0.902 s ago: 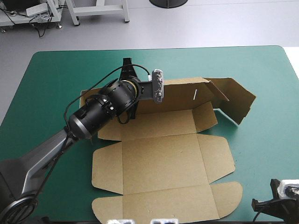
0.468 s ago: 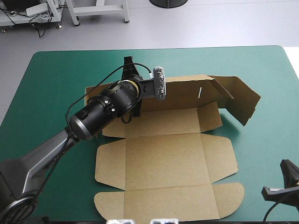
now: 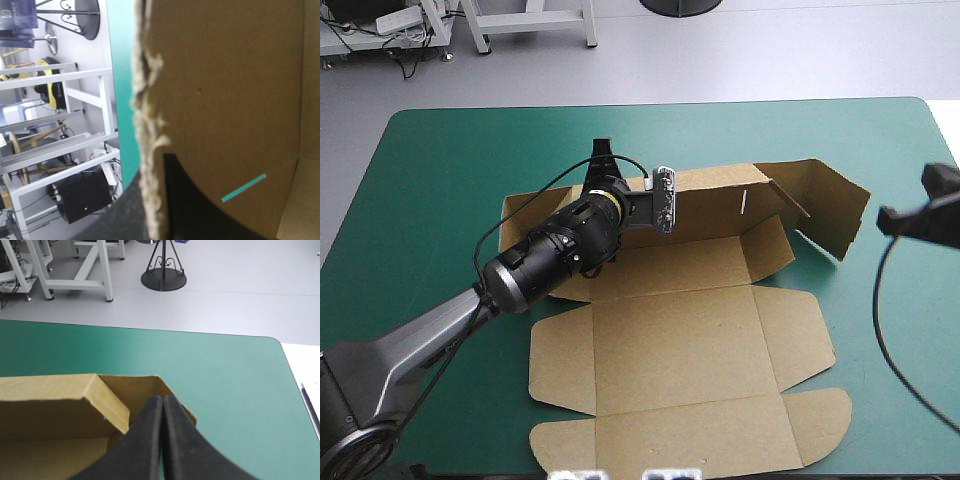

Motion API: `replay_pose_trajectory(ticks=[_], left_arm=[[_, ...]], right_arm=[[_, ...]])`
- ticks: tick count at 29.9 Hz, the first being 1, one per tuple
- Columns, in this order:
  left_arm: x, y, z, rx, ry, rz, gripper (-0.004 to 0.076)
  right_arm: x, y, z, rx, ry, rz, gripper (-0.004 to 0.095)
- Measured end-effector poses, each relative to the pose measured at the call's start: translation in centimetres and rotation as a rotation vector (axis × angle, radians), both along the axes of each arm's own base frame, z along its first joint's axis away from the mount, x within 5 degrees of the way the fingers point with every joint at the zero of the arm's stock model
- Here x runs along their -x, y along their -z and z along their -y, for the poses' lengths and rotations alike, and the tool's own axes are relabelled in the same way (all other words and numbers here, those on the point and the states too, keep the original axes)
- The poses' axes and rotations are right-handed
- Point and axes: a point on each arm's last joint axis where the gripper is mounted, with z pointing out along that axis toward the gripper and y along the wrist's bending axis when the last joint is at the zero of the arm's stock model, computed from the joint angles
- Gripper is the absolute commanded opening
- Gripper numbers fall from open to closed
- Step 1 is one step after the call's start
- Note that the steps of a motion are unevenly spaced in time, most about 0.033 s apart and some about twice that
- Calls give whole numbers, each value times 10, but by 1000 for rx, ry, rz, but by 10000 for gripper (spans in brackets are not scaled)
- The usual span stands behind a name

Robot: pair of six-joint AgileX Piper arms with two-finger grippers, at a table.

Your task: Fold the box

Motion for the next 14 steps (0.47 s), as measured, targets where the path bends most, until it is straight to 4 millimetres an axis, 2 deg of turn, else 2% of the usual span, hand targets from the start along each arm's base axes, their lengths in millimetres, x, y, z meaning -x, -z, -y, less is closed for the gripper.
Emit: replay_pose_trajectory(ticks=[4,7,10,14], left_arm=[[3,1,4,-12,-1,29,-10],[4,1,4,-5,-6,31,-10],[4,2,4,3,-13,29,-10],[5,2,5,24,-28,25,-10]], right_arm=[[-64,-27,-10,19,-37,-67,-18],[-113,-32,-18,28,-64,-153,-18],[-163,-26,-27,15,-100,-228,-18],[-231,-4,-37,-48,-155,-259,-18]])
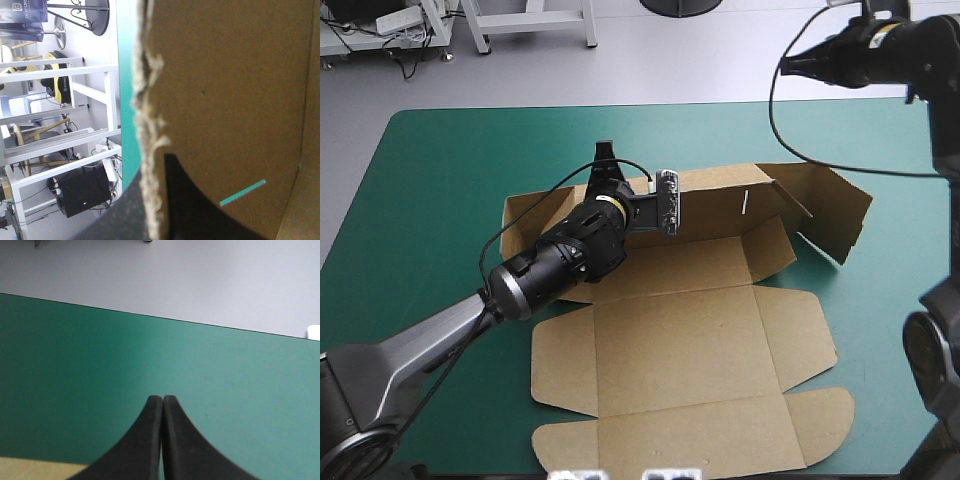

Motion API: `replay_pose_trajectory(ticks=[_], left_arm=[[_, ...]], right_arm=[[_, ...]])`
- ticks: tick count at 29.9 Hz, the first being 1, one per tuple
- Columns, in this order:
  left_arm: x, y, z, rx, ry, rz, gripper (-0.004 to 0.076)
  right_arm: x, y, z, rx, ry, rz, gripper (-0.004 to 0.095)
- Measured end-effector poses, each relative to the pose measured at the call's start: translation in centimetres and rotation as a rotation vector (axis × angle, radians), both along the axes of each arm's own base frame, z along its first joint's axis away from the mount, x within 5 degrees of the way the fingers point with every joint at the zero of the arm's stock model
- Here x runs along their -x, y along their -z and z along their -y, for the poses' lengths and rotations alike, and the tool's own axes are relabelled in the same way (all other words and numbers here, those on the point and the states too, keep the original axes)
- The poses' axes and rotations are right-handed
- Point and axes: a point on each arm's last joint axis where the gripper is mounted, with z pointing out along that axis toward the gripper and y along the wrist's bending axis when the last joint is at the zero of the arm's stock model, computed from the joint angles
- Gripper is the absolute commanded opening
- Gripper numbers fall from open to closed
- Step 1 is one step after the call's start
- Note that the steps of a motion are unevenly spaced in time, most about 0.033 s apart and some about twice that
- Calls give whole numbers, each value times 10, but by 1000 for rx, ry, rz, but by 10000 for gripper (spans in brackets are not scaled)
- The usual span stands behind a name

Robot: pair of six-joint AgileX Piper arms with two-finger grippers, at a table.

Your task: Fold the box

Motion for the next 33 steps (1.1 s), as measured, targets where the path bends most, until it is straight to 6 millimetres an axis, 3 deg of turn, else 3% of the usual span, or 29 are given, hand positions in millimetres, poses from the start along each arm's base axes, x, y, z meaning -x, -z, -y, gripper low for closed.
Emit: replay_pose_trajectory(ticks=[4,10,14,22,33], left_arm=[[0,0,0,16,-12,-3,-10],[0,0,0,18,-11,-3,-10],[0,0,0,29,-19,-5,-10],[0,0,0,57,-48,9,-10],[0,0,0,60,-51,8,-10]], right_arm=[[-49,35,5,-96,-29,-73,-18],[-89,83,27,-152,-3,-184,-18],[-93,99,35,-142,-6,-234,-18],[-93,163,46,-104,-30,-453,-18],[-73,165,44,-93,-82,-484,-18]])
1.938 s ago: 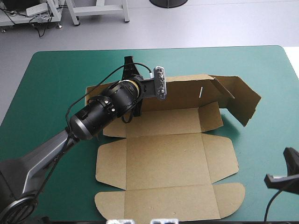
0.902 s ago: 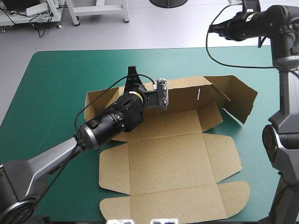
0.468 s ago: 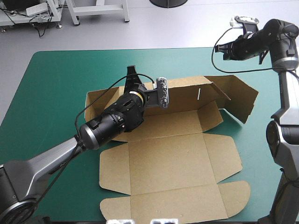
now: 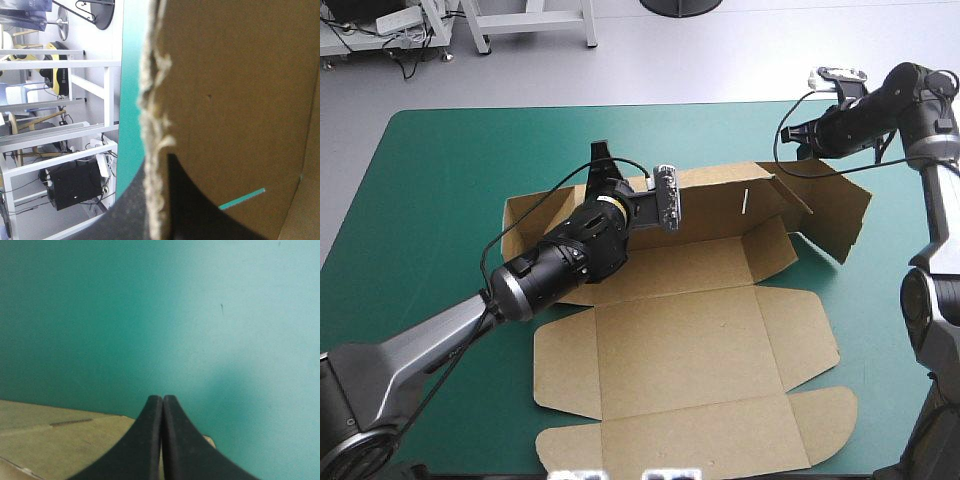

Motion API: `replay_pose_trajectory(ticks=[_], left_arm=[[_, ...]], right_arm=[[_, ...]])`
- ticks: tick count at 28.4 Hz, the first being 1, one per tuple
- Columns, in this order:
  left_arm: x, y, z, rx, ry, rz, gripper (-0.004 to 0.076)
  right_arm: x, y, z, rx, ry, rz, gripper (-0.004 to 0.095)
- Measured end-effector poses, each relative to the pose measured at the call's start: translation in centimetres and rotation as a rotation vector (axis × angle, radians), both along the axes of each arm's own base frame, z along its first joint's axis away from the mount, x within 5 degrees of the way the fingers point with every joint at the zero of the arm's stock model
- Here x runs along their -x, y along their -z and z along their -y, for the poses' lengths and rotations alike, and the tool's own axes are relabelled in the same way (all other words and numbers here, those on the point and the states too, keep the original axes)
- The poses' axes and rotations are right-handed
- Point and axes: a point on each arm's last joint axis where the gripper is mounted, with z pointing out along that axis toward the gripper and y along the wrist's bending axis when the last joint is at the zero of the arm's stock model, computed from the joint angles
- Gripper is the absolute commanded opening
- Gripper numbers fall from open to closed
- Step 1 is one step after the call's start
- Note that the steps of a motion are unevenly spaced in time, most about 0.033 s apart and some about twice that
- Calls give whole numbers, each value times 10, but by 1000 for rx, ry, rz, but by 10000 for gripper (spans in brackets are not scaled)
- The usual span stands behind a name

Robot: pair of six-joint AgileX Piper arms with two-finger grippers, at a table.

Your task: Fold the box

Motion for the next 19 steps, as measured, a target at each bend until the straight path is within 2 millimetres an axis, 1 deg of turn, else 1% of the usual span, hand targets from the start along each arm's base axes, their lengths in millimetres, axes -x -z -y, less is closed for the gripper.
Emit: replay_pose_trajectory(ticks=[5,15,19], left_arm=[[0,0,0,2,1,-1,-10],[1,0,3,27,22,-2,-10],[3,1,5,62,22,-35,-10]], right_arm=[[12,11,2,-5,-9,-35,-18],[50,9,17,-1,-1,-54,-18],[64,12,16,1,-18,-66,-18]])
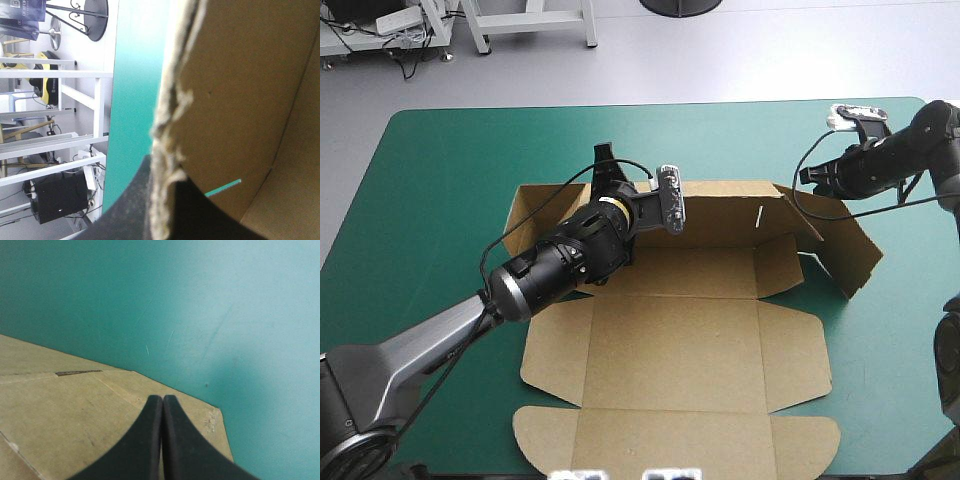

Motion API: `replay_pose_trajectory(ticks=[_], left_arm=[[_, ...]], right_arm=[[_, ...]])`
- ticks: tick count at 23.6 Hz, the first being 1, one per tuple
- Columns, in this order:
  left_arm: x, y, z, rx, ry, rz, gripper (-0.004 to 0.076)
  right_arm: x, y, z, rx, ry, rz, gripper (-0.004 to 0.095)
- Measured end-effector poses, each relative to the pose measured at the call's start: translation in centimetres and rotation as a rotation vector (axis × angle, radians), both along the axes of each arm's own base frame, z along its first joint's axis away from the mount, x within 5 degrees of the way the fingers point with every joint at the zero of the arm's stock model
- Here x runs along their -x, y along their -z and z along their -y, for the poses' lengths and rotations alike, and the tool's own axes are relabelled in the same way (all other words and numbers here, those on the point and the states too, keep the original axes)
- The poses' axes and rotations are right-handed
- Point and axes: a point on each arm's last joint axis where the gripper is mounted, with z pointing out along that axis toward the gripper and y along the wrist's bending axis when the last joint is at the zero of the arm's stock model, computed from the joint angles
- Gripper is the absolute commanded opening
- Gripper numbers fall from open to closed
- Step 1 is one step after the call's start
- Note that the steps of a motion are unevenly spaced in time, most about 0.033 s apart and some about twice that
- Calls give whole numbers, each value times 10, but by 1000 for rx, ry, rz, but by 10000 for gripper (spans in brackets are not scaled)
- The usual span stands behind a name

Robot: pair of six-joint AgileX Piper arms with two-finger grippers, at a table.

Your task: Fold the box

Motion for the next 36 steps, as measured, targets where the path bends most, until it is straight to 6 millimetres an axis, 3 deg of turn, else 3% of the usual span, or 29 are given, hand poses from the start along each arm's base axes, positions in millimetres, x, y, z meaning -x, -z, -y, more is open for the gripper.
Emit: replay_pose_trajectory(ticks=[9,15,28,36], left_arm=[[2,-5,8,213,-12,-22,-10],[0,-4,9,215,-17,-17,-10],[0,-4,9,215,-28,-11,-10],[0,-3,9,220,-29,-19,-10]], right_arm=[[5,3,0,0,-11,-33,-18],[7,2,21,-5,55,-37,-18],[39,-42,20,-3,73,87,-18],[53,-8,17,-10,43,-3,-18]])
